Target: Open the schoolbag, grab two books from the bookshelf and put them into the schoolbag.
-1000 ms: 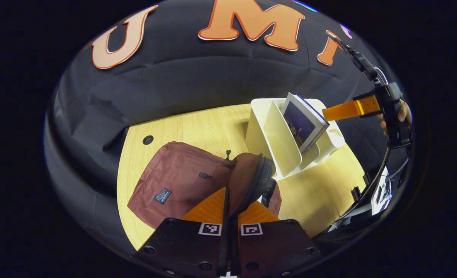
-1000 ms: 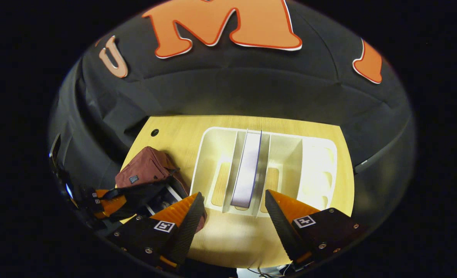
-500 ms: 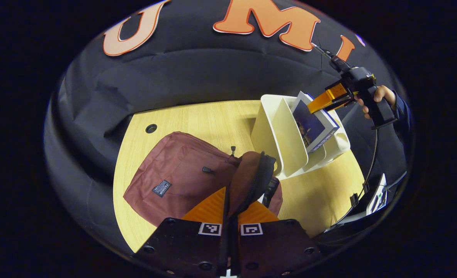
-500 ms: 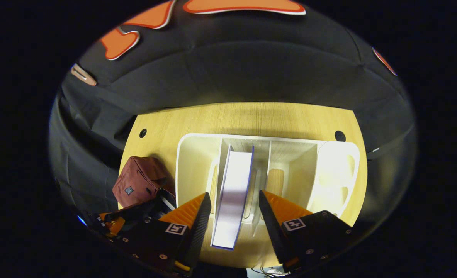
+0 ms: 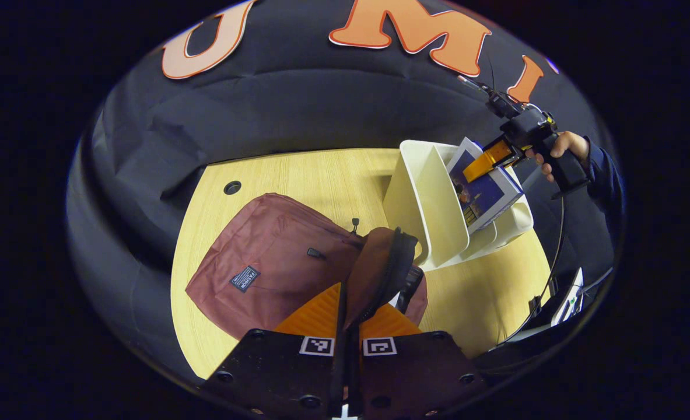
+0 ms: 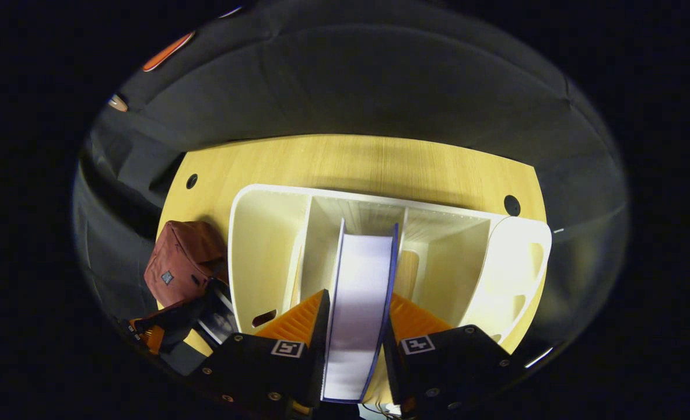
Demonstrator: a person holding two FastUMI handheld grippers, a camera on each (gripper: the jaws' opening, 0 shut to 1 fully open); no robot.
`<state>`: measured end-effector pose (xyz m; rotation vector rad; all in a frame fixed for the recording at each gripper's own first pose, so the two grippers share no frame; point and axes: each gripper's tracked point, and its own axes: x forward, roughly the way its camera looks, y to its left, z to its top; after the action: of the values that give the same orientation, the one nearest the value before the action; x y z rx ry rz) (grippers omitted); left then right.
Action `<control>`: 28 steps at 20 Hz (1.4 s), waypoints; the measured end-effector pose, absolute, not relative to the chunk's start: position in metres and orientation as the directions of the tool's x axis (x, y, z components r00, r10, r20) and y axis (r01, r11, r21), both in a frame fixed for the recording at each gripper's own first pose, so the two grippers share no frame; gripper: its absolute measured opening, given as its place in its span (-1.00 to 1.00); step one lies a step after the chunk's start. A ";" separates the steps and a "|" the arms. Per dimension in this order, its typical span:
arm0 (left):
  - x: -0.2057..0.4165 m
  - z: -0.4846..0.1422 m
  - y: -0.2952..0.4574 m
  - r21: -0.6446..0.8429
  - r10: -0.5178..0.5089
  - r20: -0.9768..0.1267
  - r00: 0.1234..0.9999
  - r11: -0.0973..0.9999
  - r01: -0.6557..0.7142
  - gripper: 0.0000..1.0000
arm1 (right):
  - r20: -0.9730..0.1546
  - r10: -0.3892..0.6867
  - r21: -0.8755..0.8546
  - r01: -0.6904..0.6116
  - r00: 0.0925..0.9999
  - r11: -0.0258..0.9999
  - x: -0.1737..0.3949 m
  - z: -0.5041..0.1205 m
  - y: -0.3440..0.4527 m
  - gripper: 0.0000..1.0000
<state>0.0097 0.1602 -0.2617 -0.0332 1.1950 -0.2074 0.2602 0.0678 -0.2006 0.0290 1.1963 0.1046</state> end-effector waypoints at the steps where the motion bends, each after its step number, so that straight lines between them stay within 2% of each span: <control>1: 0.009 -0.261 0.160 -0.138 -0.180 -0.919 0.352 0.980 0.141 -0.92 | -0.929 0.102 0.093 -0.042 0.355 0.995 0.259 -0.198 0.067 0.02; 2: 0.008 -0.261 0.158 -0.144 -0.185 -0.918 0.351 0.980 0.138 -0.92 | -0.927 0.104 0.109 -0.008 0.361 0.994 0.261 -0.198 0.066 -0.39; 3: 0.006 -0.261 0.157 -0.154 -0.191 -0.917 0.350 0.979 0.130 -0.92 | -0.923 0.107 0.119 0.012 0.370 0.993 0.261 -0.194 0.063 -0.23; 4: 0.005 -0.262 0.156 -0.160 -0.194 -0.919 0.344 0.979 0.126 -0.92 | -0.915 0.114 0.134 0.026 0.387 0.991 0.263 -0.188 0.061 -0.24; 5: 0.004 -0.261 0.158 -0.157 -0.191 -0.919 0.344 0.980 0.125 -0.92 | -0.907 0.128 0.154 0.034 0.401 0.987 0.263 -0.180 0.062 -0.44; 6: 0.005 -0.261 0.159 -0.151 -0.187 -0.920 0.344 0.980 0.130 -0.92 | -0.901 0.145 0.177 0.040 0.409 0.983 0.260 -0.173 0.063 -0.26; 12: 0.007 -0.256 0.156 -0.148 -0.209 -0.916 0.343 0.969 0.196 -0.92 | -0.867 0.174 0.219 0.042 0.466 0.975 0.217 -0.122 0.056 -0.26; 19: 0.005 -0.254 0.165 -0.155 -0.269 -0.904 0.331 0.930 0.333 -0.92 | -0.802 0.114 0.200 0.085 0.586 0.976 0.167 -0.041 0.048 -0.26; 23: 0.007 -0.254 0.167 -0.158 -0.293 -0.899 0.325 0.910 0.383 -0.92 | -0.765 0.074 0.145 0.058 0.640 0.988 0.135 -0.007 0.048 -0.27; 28: 0.010 -0.256 0.169 -0.155 -0.303 -0.902 0.309 0.893 0.423 -0.92 | -0.719 0.110 0.183 0.035 0.686 0.982 0.093 0.020 0.065 -0.28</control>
<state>0.0101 0.1692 -0.2561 0.1185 1.1621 -0.4814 0.0930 0.0650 0.0203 0.1881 0.8150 0.0422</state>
